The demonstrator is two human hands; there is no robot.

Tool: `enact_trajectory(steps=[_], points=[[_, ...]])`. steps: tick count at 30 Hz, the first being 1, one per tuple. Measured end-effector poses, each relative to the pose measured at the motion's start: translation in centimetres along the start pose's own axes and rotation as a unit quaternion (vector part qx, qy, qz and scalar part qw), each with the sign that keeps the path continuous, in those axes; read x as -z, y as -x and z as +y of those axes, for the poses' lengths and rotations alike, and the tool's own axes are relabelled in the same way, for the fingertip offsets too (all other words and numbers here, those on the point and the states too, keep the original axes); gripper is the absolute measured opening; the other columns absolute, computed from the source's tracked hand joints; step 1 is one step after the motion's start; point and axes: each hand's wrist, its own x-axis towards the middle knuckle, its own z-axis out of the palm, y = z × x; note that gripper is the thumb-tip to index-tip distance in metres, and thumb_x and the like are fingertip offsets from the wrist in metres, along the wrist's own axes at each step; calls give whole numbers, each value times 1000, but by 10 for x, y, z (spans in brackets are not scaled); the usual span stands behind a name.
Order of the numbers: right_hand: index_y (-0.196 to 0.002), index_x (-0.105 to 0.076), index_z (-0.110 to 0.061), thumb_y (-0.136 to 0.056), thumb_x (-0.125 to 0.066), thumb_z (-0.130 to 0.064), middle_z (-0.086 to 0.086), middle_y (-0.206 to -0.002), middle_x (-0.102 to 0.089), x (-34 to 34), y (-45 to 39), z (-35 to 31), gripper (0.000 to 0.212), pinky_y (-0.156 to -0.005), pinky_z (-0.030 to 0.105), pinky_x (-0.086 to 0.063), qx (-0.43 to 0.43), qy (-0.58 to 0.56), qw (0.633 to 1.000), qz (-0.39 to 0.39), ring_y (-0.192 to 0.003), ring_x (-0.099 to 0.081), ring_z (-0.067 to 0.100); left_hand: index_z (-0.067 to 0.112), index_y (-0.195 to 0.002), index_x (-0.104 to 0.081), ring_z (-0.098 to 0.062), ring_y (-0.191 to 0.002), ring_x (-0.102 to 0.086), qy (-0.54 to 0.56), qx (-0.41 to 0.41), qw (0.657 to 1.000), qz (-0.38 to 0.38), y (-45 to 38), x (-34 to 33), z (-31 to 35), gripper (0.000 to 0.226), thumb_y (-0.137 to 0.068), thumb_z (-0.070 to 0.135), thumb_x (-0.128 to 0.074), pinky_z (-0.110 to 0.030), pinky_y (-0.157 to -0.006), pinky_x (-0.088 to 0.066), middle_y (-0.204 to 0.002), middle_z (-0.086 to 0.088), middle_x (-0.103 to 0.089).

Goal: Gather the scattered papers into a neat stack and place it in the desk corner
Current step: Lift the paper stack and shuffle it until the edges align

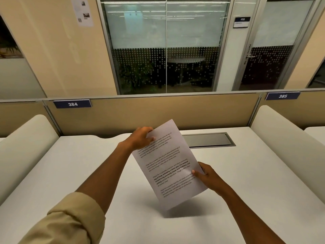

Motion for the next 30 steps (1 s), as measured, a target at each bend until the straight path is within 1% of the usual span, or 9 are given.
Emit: enact_trajectory(steps=[3,7,10,12,14,18,21,25,30], points=[[-113,-59,-35,-93,-59,-36,-14,-112,-68,4,3,-4,20,-68,18,-56,3,-16,1000,-4,-92,-71,10,16,-103,-60,-28,-95,-64,20,54,994,96,2,-5,-14,29,-86,37,-68,-43,-81,-56,-104,-5,-67],[-117,-60,-33,-85,-62,-48,-17,-108,-72,7,6,-2,36,-65,17,-56,1,-71,997,-2,-95,-71,7,15,-134,-44,-20,-109,-54,179,139,944,238,21,-34,-23,75,-74,43,-80,-40,-92,-51,-120,0,-54],[-120,-61,-30,-88,-64,-43,-13,-112,-72,6,4,1,35,-68,19,-56,-3,-114,993,11,-98,-71,10,18,-146,-31,-22,-115,-56,424,212,854,214,48,-72,-22,85,-78,46,-75,-40,-96,-47,-131,-4,-54],[-122,-61,-27,-90,-62,-37,-10,-114,-73,4,2,3,34,-71,19,-56,-9,-140,990,20,-99,-71,11,13,-137,-46,-28,-112,-65,530,218,808,135,65,-99,-23,65,-84,44,-67,-43,-92,-52,-128,-10,-64],[-123,-60,-25,-92,-62,-34,-9,-114,-73,2,0,6,32,-71,19,-56,-18,-156,987,25,-100,-71,13,10,-124,-61,-30,-105,-70,556,201,802,88,80,-120,-19,43,-90,38,-61,-40,-81,-59,-118,-10,-72],[-124,-60,-21,-93,-62,-26,-5,-115,-73,-6,-5,12,31,-71,19,-56,-33,-183,982,33,-98,-72,14,12,-116,-67,-26,-97,-73,553,210,797,122,92,-143,-9,23,-96,15,-56,-49,-84,-59,-112,-8,-75],[-124,-60,-18,-94,-61,-23,-2,-117,-72,-12,-7,16,31,-74,20,-54,-43,-196,979,36,-100,-71,16,11,-112,-68,-29,-94,-72,545,231,791,152,96,-148,-5,21,-95,7,-56,-51,-84,-57,-109,-10,-75],[-125,-59,-16,-95,-60,-23,0,-118,-71,-20,-7,20,31,-73,22,-54,-54,-194,979,36,-101,-70,18,3,-112,-68,-26,-85,-73,519,256,793,188,98,-153,-5,21,-94,1,-56,-40,-77,-61,-103,-11,-75],[-125,-59,-16,-96,-57,-21,1,-118,-70,-24,-11,23,29,-70,20,-53,-61,-185,980,30,-98,-69,15,-2,-109,-67,-28,-82,-71,490,276,799,212,95,-158,-6,19,-93,-1,-56,-36,-73,-61,-103,-16,-73]])
